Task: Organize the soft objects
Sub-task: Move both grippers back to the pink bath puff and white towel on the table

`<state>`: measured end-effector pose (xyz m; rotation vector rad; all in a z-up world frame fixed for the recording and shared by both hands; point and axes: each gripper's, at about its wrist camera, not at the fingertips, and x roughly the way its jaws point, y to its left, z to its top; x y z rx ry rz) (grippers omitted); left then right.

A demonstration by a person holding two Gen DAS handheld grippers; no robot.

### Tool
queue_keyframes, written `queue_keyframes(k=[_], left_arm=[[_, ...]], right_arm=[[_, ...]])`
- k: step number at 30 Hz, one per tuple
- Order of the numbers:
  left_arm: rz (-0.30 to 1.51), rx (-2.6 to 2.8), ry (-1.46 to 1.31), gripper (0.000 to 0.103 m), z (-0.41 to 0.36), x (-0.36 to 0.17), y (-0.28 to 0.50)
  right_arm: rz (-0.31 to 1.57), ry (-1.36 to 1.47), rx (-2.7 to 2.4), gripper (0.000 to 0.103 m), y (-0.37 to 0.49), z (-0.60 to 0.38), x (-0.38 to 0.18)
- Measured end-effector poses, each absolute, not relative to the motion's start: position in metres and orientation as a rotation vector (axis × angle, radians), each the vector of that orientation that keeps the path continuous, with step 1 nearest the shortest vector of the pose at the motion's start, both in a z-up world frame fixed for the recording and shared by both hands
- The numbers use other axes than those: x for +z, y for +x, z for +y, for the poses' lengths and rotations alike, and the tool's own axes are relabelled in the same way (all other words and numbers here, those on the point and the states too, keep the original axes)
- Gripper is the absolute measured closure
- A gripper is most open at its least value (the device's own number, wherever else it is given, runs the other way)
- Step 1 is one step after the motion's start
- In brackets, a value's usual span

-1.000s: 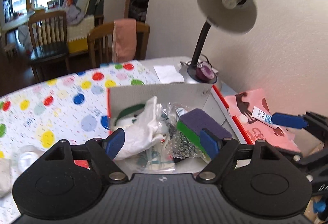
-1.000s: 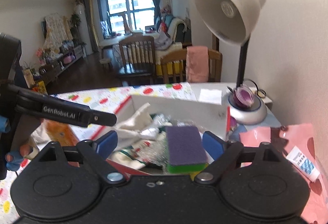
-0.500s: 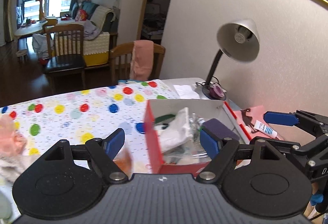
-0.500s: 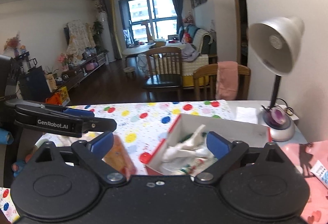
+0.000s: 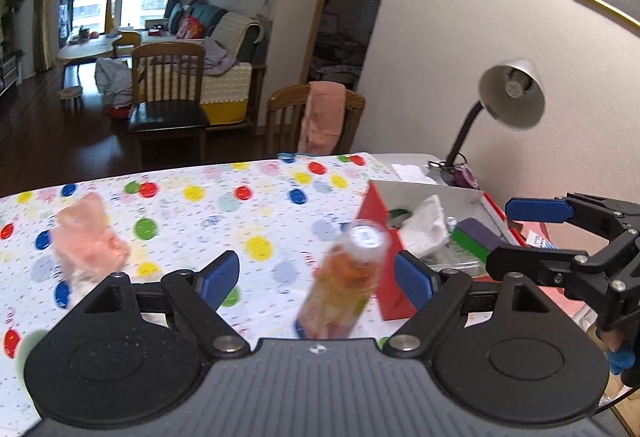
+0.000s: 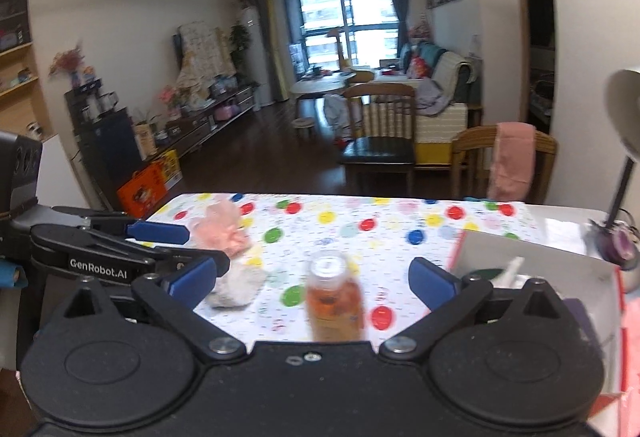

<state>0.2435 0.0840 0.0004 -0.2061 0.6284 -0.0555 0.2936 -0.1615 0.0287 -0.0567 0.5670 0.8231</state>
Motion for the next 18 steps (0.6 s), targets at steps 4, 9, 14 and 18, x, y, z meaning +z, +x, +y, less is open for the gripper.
queue_keyframes(k=[4,9,14,18], left_arm=[[0.627,0.002,-0.223,0.003,0.121,-0.004,0.235],[0.645,0.059,-0.229,0.002,0.171,-0.008,0.231],[0.677,0.116,-0.274,0.002,0.224,-0.011,0.238],[0.700,0.175,-0.273,0.002,0.259,-0.013,0.251]], right_arm=[[0.581,-0.080,0.870,0.000,0.286,-0.128,0.025],[0.597,-0.104,0.925,0.000,0.278,-0.086,0.018],[0.610,-0.116,0.954,0.000,0.274,-0.048,0.009],[0.624,-0.133,0.975,0.000,0.277,-0.024,0.001]])
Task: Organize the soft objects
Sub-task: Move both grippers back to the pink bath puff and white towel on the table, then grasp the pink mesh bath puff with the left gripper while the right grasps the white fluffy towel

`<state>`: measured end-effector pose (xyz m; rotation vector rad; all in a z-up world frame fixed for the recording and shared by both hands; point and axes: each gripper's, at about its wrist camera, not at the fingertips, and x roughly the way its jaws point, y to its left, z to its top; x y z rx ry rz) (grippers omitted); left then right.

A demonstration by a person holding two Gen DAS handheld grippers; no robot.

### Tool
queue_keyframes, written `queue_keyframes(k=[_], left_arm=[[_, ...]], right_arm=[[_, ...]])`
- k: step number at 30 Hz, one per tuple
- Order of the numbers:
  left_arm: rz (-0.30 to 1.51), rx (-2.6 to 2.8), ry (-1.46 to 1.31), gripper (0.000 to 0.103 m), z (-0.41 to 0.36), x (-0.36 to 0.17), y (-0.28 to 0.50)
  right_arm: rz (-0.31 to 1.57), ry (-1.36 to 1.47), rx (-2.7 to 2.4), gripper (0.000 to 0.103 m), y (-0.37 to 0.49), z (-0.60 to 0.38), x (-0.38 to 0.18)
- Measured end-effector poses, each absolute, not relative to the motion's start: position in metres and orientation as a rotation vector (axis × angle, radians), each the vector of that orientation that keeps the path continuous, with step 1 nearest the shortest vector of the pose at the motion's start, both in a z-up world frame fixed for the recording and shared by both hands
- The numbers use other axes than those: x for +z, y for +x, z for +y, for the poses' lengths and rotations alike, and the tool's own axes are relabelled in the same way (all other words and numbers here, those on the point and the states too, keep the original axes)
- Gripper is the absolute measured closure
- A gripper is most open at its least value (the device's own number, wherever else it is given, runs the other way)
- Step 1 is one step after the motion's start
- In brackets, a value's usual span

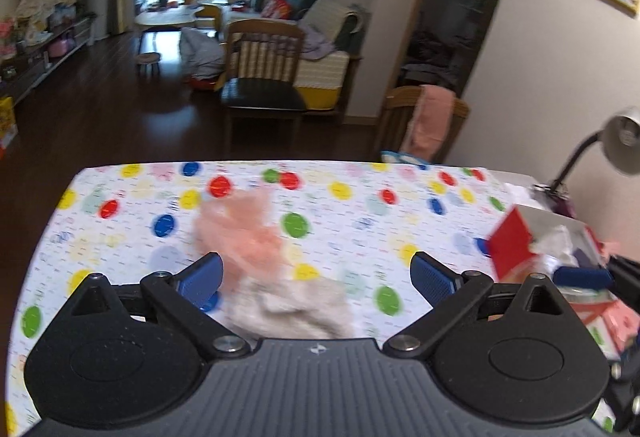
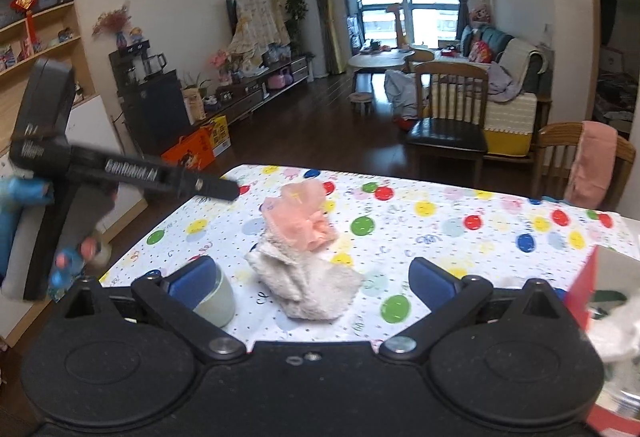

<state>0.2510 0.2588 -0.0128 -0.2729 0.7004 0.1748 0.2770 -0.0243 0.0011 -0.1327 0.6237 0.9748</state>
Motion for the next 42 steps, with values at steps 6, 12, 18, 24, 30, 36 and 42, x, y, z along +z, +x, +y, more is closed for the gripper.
queue_keyframes(k=[6,12,18,24,30,36,42], left_arm=[[0.765,0.199,-0.273,0.002,0.291,-0.022,0.285],[0.883,0.207,-0.260,0.002,0.309,-0.048,0.330],[0.977,0.237,-0.223,0.002,0.318,-0.084,0.370],[1.003,0.236,-0.202,0.002,0.321,-0.111,0.395],[1.065,0.241,-0.192,0.002,0.324,-0.137,0.418],[1.114,0.244,-0.183,0.002,0.326,-0.160,0.431],[1.128,0.255,-0.169,0.002,0.326,-0.175,0.433]], right_arm=[[0.642,-0.203,1.018,0.000,0.280,0.013,-0.013],[0.678,-0.266,1.040,0.000,0.295,0.050,-0.036],[0.731,-0.326,1.028,0.001,0.313,0.083,-0.071],[0.770,-0.409,1.041,0.003,0.322,0.110,-0.104],[0.796,-0.499,1.036,0.004,0.329,0.136,-0.133],[0.820,-0.529,1.041,0.006,0.332,0.154,-0.150],[0.834,-0.597,1.029,0.019,0.326,0.167,-0.165]])
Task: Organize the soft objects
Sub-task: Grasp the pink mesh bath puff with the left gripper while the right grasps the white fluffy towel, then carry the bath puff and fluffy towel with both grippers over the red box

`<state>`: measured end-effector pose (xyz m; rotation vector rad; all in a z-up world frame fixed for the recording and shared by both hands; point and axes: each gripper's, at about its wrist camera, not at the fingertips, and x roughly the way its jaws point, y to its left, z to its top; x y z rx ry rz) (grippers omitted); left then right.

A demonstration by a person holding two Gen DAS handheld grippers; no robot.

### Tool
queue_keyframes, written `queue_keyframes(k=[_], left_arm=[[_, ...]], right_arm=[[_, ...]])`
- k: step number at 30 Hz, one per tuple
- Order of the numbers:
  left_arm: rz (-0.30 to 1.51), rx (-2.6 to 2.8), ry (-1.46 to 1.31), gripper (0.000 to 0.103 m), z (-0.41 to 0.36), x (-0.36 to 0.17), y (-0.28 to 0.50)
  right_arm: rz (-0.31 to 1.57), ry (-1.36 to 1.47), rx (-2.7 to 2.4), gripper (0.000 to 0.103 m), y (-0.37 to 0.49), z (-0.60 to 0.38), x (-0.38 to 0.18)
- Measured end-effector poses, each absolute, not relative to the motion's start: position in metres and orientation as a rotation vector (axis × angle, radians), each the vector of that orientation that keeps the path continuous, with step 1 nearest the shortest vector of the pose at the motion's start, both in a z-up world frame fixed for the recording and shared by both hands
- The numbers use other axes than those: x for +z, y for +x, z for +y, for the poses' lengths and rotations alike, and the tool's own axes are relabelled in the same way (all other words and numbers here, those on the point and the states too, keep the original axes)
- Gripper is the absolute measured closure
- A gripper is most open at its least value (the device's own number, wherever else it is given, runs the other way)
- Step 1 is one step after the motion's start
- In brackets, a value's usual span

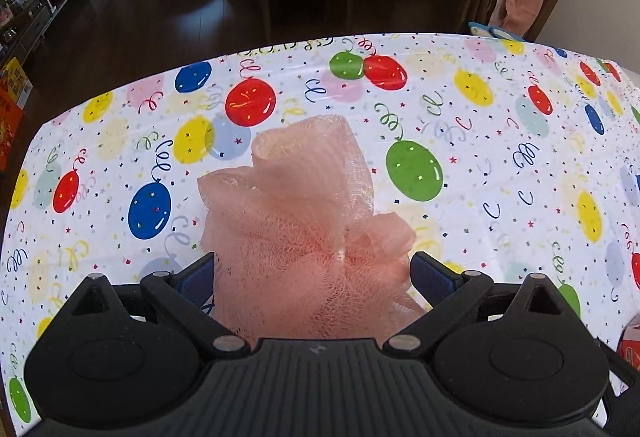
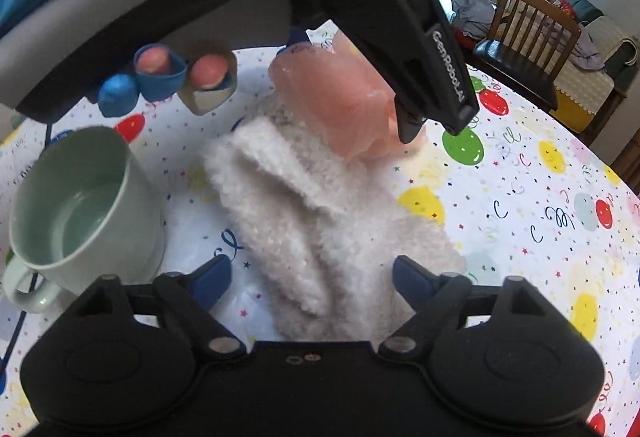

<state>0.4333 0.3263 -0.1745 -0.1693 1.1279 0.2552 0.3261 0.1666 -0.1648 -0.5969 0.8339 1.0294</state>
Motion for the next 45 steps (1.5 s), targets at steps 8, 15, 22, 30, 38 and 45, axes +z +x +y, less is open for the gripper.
queue_keyframes(k=[8,15,22,30,38,45], left_arm=[[1.115,0.257,-0.184,0.021,0.326,-0.180,0.433],[1.089,0.254,-0.206,0.056,0.324,-0.173,0.424],[1.016,0.300,-0.258,0.066,0.332,-0.152,0.402],[0.965,0.313,-0.270,0.067,0.333,-0.121,0.372],[0.916,0.253,-0.242,0.066,0.305,-0.080,0.338],[0.890,0.193,-0.202,0.066,0.265,-0.045,0.306]], right_arm=[[0.865,-0.581,0.997,0.039,0.323,0.172,-0.168],[0.903,-0.499,0.965,0.068,0.331,0.162,-0.162],[0.935,-0.363,0.940,0.088,0.338,0.139,-0.146],[0.915,-0.242,0.930,0.091,0.332,0.104,-0.116],[0.891,-0.171,0.939,0.091,0.315,0.065,-0.077],[0.875,-0.096,0.956,0.090,0.292,0.023,-0.042]])
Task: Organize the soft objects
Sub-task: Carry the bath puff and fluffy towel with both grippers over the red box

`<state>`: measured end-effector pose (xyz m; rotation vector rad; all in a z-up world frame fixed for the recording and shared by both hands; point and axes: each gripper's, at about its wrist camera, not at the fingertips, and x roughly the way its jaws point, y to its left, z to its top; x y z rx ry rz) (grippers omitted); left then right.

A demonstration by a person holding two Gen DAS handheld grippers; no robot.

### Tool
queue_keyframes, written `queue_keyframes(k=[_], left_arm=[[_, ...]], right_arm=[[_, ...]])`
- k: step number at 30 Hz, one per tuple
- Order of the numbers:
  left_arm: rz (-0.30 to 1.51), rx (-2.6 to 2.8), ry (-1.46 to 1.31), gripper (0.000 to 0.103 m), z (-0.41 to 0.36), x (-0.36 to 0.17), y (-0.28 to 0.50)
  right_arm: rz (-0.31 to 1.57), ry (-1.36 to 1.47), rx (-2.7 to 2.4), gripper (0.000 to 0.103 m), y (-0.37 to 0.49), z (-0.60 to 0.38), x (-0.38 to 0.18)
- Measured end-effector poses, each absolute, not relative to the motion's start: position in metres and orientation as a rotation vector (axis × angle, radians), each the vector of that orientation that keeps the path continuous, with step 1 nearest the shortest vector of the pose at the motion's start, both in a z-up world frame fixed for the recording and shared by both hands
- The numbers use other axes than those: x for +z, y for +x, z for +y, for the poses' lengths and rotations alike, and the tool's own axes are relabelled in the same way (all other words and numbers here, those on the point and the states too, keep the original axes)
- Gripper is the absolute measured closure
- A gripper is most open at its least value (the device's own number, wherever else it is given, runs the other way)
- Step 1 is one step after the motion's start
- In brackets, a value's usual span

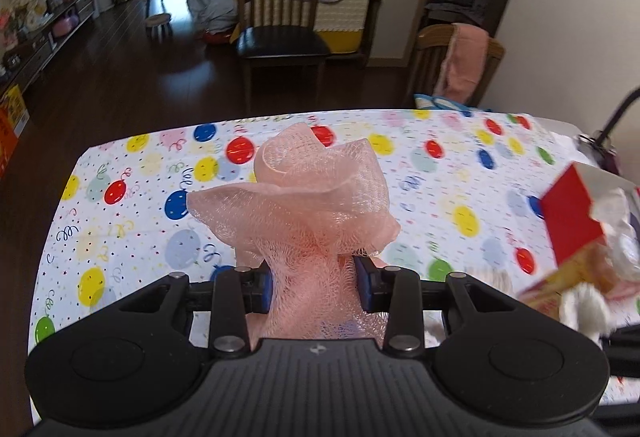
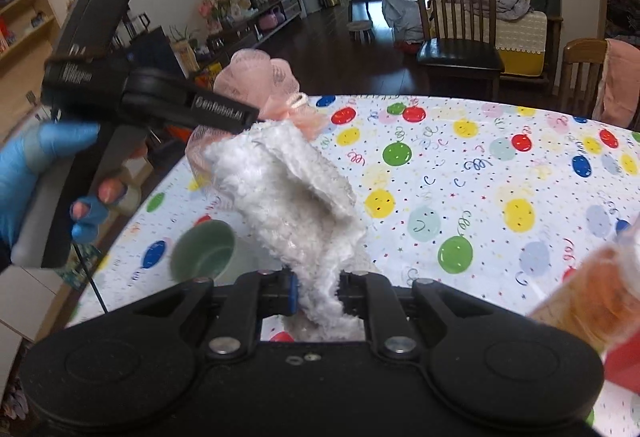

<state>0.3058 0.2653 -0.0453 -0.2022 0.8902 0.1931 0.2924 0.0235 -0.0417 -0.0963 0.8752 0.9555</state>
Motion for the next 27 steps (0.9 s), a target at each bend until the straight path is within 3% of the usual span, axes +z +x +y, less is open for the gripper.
queue_keyframes(k=[16,27], left_arm=[[0.824,0.131,-0.197,0.066,0.161,0.023,0.246],[0.789,0.006,-0.183,0.066,0.061,0.050,0.258]], right_arm=[[0.804,0.038,0.986,0.090,0.290,-0.095,0.015],[0.750,0.133,0.890,0.090,0.327,-0.187,0.019]])
